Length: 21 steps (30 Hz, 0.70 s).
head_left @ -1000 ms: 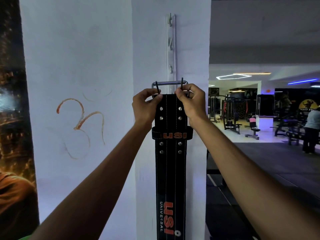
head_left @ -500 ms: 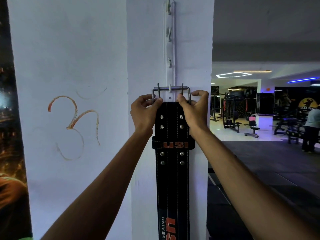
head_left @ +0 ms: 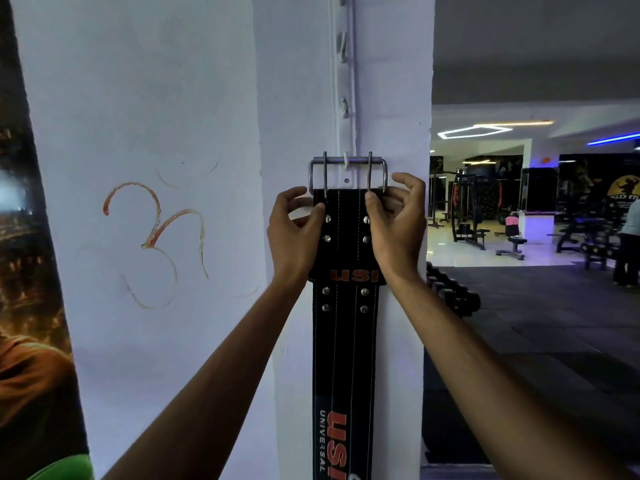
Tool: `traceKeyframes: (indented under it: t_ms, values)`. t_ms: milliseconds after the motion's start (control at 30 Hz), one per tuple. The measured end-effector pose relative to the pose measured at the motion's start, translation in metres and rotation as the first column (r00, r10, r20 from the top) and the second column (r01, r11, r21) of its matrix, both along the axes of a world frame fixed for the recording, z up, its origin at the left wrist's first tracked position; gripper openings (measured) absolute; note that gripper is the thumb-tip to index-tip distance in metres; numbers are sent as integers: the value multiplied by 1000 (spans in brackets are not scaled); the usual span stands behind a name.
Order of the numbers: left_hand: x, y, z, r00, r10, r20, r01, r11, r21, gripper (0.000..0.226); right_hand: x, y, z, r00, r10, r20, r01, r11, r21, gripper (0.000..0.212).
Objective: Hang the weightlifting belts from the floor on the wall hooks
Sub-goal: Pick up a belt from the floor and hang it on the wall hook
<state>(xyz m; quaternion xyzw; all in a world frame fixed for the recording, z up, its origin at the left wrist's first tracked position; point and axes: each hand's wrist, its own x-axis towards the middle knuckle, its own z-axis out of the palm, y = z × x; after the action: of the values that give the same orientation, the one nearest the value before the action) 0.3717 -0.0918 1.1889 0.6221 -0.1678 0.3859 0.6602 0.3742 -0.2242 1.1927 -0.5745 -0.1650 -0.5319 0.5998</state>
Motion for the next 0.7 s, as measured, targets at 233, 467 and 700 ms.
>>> traceKeyframes:
  t_ms: [233, 467, 700]
  values:
    - [-21, 21, -52, 996, 60, 67, -76, 960, 269, 39, -32, 5, -54, 901, -389, 193, 428, 873, -236, 29]
    - [-70, 65, -151, 941, 320, 109, -322, 750, 577, 42, -87, 7, -144, 854, -504, 125, 490, 702, -517, 53]
    - [-174, 128, -320, 857, 496, -139, -230, 609, 759, 42, -165, 38, -297, 896, -406, -179, 171, 688, -705, 61]
